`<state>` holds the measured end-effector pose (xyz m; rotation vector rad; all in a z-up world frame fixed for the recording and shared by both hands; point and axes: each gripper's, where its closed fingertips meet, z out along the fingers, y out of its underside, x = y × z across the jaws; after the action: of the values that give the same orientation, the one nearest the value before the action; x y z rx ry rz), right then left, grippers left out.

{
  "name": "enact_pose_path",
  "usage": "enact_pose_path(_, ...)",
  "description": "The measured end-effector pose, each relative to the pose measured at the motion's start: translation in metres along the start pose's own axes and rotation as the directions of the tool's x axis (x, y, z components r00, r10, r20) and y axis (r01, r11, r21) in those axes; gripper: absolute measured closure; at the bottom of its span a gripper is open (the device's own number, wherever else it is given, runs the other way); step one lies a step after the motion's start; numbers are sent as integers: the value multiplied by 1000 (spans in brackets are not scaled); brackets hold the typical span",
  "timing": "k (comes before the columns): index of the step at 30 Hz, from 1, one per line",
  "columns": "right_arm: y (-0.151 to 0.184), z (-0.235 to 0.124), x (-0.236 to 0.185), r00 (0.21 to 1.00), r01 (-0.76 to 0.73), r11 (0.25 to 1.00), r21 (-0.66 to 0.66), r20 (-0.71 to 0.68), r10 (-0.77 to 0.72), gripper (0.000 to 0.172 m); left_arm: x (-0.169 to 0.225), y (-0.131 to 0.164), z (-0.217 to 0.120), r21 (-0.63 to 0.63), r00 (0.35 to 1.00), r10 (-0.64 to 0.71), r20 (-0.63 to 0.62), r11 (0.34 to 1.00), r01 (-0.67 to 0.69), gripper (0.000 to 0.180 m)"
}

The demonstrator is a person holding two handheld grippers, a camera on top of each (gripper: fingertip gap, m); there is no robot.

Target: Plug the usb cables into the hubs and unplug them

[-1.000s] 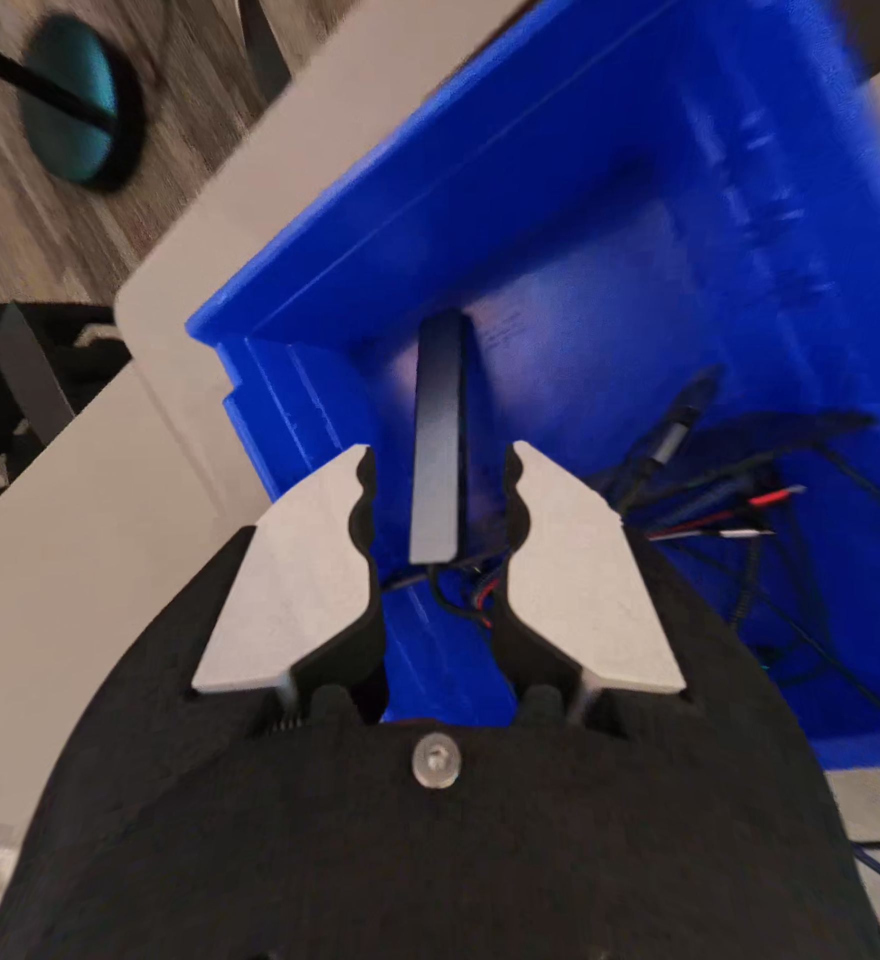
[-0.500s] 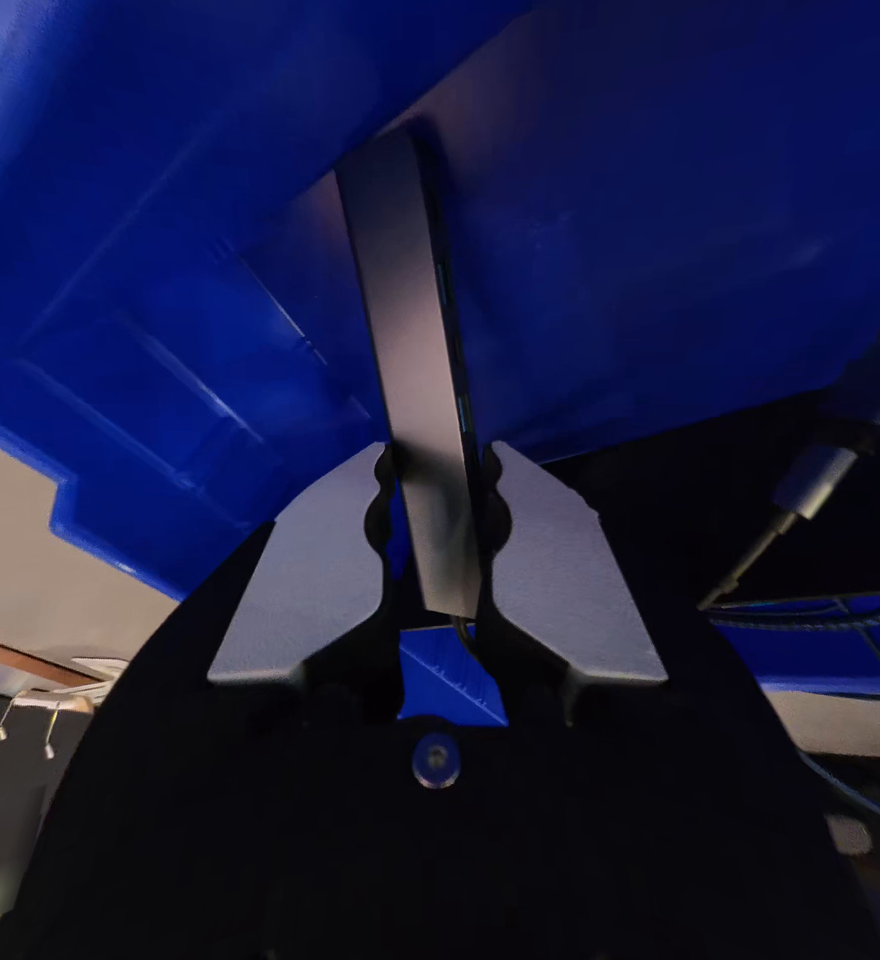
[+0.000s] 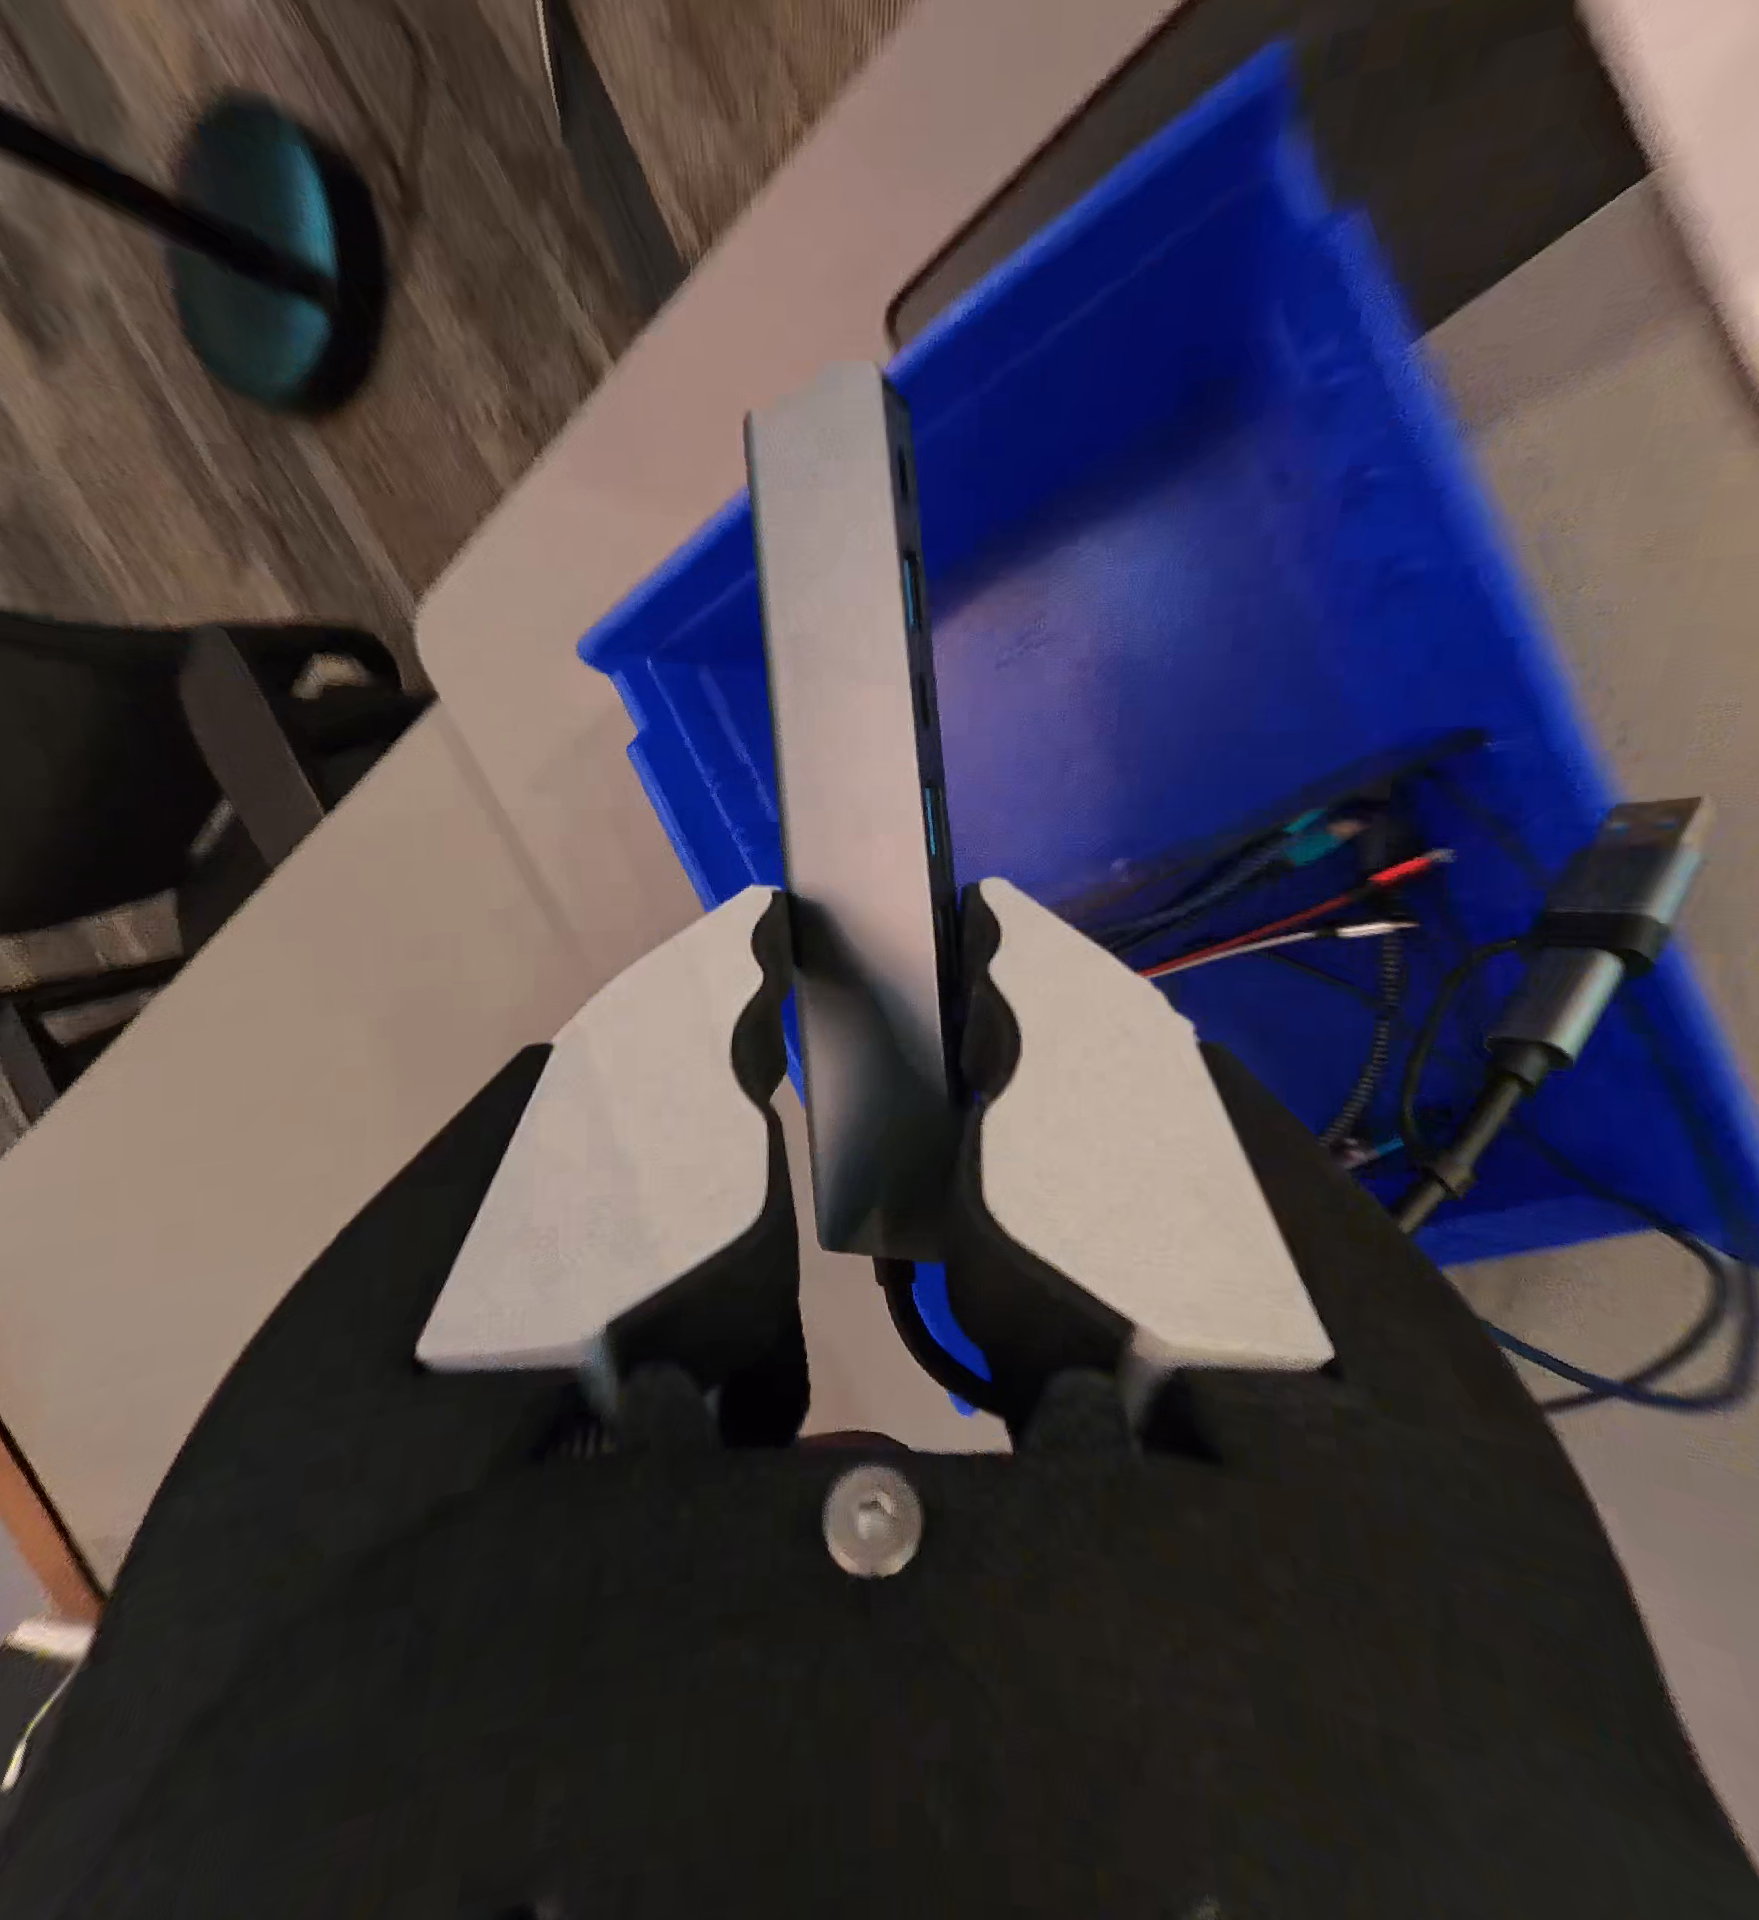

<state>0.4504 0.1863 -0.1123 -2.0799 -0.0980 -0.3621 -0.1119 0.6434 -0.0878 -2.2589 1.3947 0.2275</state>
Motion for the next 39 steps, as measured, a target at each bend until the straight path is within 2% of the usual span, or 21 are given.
enact_pose_path(4,-23,-5,-30,997,42,996,84,60,-47,142,58,-16,-77,216,997,64,-49,975,-52,149)
enact_pose_path(6,-32,-3,-49,992,66,991,113,97,-77,142,109,-22,-105,311,985,129,-113,946,-88,149)
enact_pose_path(8,-37,1,-69,984,75,988,133,153,-96,143,172,-25,-117,374,959,228,-170,915,-151,150)
enact_pose_path(11,-37,13,-96,967,77,987,139,232,-108,143,270,-22,-110,413,905,350,-241,881,-231,149)
enact_pose_path(15,-28,27,-123,944,103,987,122,300,-136,143,388,-8,-79,435,799,484,-357,843,-317,149)
enact_pose_path(18,-21,35,-137,930,121,986,112,336,-152,143,445,6,-52,412,734,541,-410,828,-380,149)
enact_pose_path(22,-10,45,-149,914,138,987,85,373,-160,143,479,20,-30,391,679,568,-465,820,-418,149)
enact_pose_path(24,-7,47,-152,909,145,986,81,382,-165,143,485,23,-25,396,672,572,-471,818,-418,147)
enact_pose_path(26,-5,49,-154,906,151,986,77,387,-169,143,488,24,-29,418,660,565,-494,821,-390,133)
enact_pose_path(28,-3,49,-155,906,154,985,74,388,-171,143,477,24,-31,418,693,549,-466,828,-375,117)
enact_pose_path(31,-1,51,-154,907,155,986,69,385,-170,143,444,25,-47,451,744,509,-433,837,-310,115)
enact_pose_path(34,3,53,-154,906,160,985,59,388,-170,143,386,30,-65,476,829,430,-357,848,-235,119)
enact_pose_path(39,8,57,-158,901,173,984,52,395,-180,143,246,52,-91,462,962,250,-113,870,-172,123)
